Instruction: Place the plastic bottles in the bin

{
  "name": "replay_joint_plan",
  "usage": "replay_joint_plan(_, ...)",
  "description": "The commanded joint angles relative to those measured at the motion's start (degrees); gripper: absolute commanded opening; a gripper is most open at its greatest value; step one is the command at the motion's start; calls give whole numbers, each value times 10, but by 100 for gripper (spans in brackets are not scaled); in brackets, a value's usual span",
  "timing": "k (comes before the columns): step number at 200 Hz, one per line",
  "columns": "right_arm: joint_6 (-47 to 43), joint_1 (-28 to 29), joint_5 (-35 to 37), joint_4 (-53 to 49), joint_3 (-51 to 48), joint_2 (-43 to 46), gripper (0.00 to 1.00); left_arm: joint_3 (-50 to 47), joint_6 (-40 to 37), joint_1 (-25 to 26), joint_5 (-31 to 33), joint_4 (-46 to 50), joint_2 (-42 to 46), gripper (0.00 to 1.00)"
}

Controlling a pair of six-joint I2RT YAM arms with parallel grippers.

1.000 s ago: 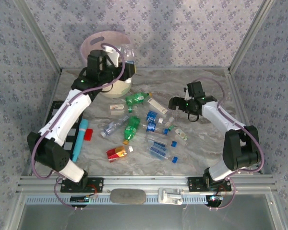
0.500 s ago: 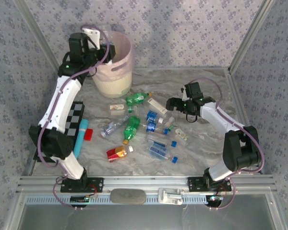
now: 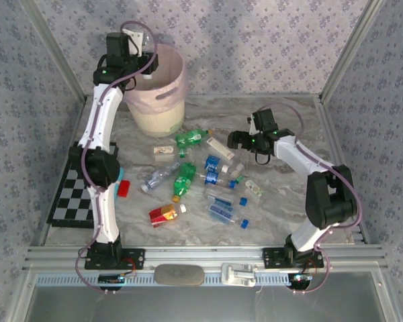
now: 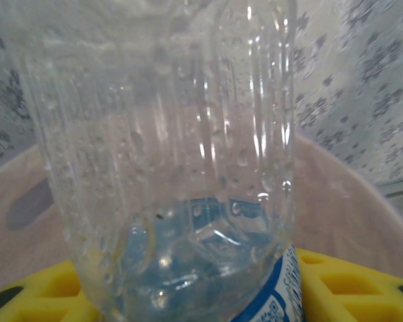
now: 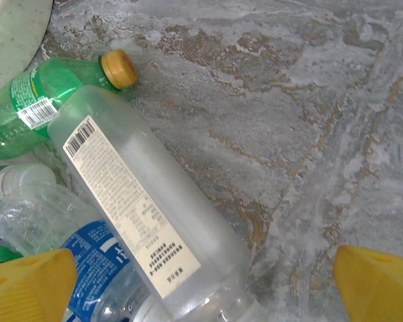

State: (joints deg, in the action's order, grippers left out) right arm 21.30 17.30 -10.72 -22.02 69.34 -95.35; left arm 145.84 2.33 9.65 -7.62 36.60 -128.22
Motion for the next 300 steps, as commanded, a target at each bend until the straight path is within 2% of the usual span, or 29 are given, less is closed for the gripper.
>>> replay_joint_plan(1, -18, 3, -14, -4, 26, -17, 100, 52, -16, -2, 11, 59, -22, 48)
replay_joint_plan(62, -16, 3, -22, 7, 26, -28, 100, 23, -14, -2, 19, 68, -24, 54)
replay_joint_plan(92, -17, 4, -23, 7, 23, -27, 100, 19, -9, -2, 29, 71, -20, 70)
replay_joint_plan(133, -22, 4, -17, 0, 22, -21, 100, 15, 8, -2, 29, 65, -2, 99)
replay_joint_plan(172, -29, 8, -23, -1, 22, -12, 100, -21, 30, 0, 3, 47, 48, 100)
replay_joint_plan(186, -38, 11, -30, -1, 23, -11, 100, -73, 39, 4, -13, 27, 86, 100)
replay_joint_plan(231, -88, 33, -60, -11, 43, -22, 100, -374, 67, 37, -14, -191, 272, 100)
replay_joint_plan(264, -157, 55, -53, -55, 90, -60, 100, -609, 153, 53, -29, -361, 401, 100)
replay_joint_plan(300, -220, 63, -24, -114, 164, -119, 98, -805, 232, 85, 0, -466, 506, 100)
